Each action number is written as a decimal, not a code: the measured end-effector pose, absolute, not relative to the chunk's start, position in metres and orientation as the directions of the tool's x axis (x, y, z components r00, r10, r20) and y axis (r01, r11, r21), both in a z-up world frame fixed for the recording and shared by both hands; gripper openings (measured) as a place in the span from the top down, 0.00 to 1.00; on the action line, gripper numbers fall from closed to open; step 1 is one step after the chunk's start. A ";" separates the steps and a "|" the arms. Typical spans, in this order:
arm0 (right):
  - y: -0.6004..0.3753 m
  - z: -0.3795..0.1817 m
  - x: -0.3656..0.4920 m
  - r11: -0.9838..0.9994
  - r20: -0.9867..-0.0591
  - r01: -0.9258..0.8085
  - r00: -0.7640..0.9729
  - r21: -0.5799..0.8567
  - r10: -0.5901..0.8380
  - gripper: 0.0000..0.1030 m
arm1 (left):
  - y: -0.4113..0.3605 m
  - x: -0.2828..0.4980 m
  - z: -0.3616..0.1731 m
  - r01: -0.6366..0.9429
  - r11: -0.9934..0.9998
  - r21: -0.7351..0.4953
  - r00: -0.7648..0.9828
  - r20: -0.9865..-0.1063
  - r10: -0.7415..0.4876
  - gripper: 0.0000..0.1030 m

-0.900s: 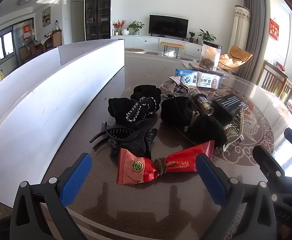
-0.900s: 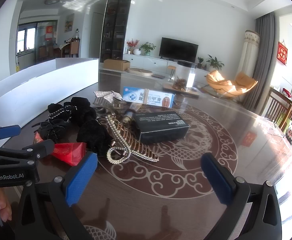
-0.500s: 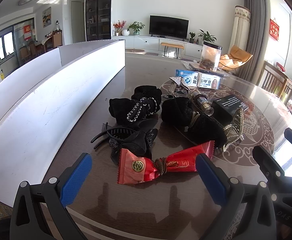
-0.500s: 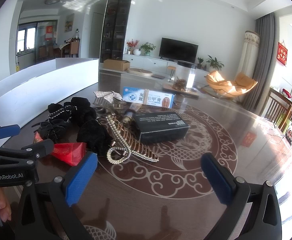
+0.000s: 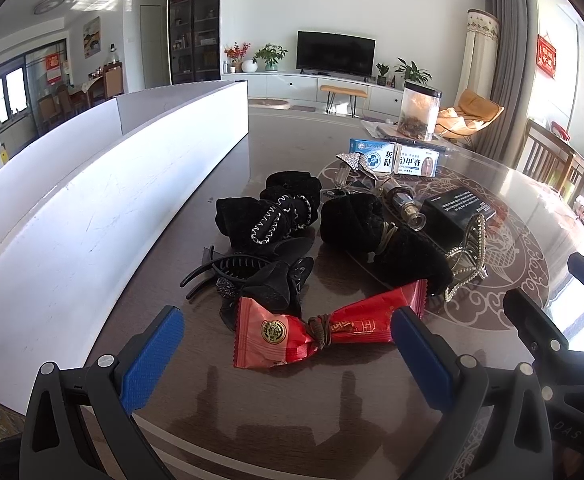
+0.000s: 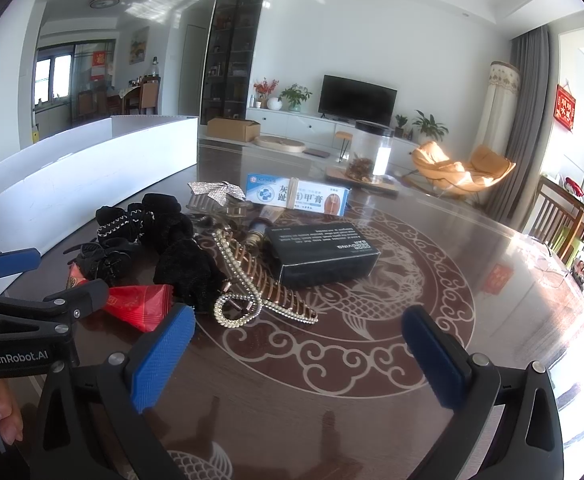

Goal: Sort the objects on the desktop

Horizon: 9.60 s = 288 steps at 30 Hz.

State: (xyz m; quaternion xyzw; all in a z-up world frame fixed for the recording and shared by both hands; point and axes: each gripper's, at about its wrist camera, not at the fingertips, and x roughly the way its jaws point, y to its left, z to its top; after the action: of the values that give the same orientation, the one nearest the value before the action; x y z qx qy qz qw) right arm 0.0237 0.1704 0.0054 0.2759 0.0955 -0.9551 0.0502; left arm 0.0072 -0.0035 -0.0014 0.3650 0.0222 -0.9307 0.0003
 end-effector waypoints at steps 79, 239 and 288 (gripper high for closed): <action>0.186 -0.008 -0.003 -0.992 -0.656 0.116 -0.753 -0.053 -0.053 0.00 | -0.008 0.006 -0.007 0.045 -0.998 -0.043 -0.708 -0.707 -0.001 0.00; 0.177 -0.011 0.002 -0.986 -0.643 0.127 -0.765 -0.109 -0.028 0.00 | 0.006 0.006 -0.010 0.010 -0.999 -0.032 -0.714 -0.700 0.016 0.00; 0.229 -0.028 0.009 -0.974 -0.756 0.218 -0.647 -0.057 -0.101 0.00 | 0.020 0.007 0.002 -0.377 -0.915 -0.145 -0.504 -0.796 0.334 0.00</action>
State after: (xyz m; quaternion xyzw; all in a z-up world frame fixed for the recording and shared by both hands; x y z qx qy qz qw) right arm 0.0095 0.2292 -0.0283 0.4111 0.0716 -0.9045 0.0882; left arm 0.0072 0.0198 0.0023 0.4537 -0.0236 -0.8669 -0.2052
